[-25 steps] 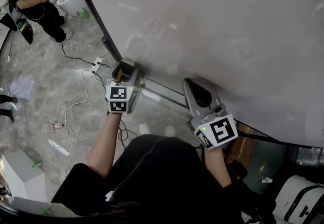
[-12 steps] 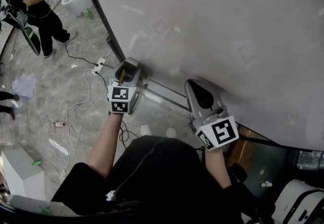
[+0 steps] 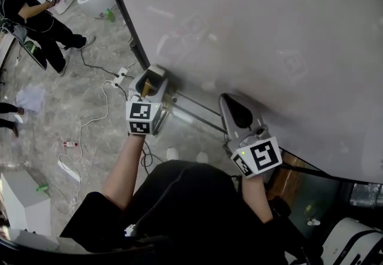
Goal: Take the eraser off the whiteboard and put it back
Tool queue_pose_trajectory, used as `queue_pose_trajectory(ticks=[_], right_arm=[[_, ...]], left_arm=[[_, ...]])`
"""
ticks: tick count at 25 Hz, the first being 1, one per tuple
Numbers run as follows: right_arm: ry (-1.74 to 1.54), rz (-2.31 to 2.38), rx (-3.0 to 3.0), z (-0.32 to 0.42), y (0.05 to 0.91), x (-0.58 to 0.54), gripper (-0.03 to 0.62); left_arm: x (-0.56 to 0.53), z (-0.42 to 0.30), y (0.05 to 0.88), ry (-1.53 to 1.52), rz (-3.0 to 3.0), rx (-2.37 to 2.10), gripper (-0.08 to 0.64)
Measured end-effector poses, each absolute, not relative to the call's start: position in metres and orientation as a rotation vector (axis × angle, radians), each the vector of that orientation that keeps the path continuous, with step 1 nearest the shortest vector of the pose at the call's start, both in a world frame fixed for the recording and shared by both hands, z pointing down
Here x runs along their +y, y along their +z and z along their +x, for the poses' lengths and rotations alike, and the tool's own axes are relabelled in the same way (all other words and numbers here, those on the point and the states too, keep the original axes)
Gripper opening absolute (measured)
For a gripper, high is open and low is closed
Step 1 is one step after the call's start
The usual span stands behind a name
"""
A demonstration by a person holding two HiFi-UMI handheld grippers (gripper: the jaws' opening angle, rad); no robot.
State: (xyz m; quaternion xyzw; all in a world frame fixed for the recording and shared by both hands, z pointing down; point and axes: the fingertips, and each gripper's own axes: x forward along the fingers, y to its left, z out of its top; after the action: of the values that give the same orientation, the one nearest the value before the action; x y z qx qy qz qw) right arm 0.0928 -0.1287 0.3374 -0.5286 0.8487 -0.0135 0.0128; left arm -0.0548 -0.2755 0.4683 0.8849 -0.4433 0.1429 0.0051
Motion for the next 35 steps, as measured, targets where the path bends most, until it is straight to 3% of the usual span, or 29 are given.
queue_pose_trajectory(ticks=[35], right_arm=[[0.031, -1.375, 2.76, 0.033, 0.321, -0.123, 0.009]], left_arm=[[-0.195, -0.125, 0.333, 0.081, 2.799, -1.616, 0.259]])
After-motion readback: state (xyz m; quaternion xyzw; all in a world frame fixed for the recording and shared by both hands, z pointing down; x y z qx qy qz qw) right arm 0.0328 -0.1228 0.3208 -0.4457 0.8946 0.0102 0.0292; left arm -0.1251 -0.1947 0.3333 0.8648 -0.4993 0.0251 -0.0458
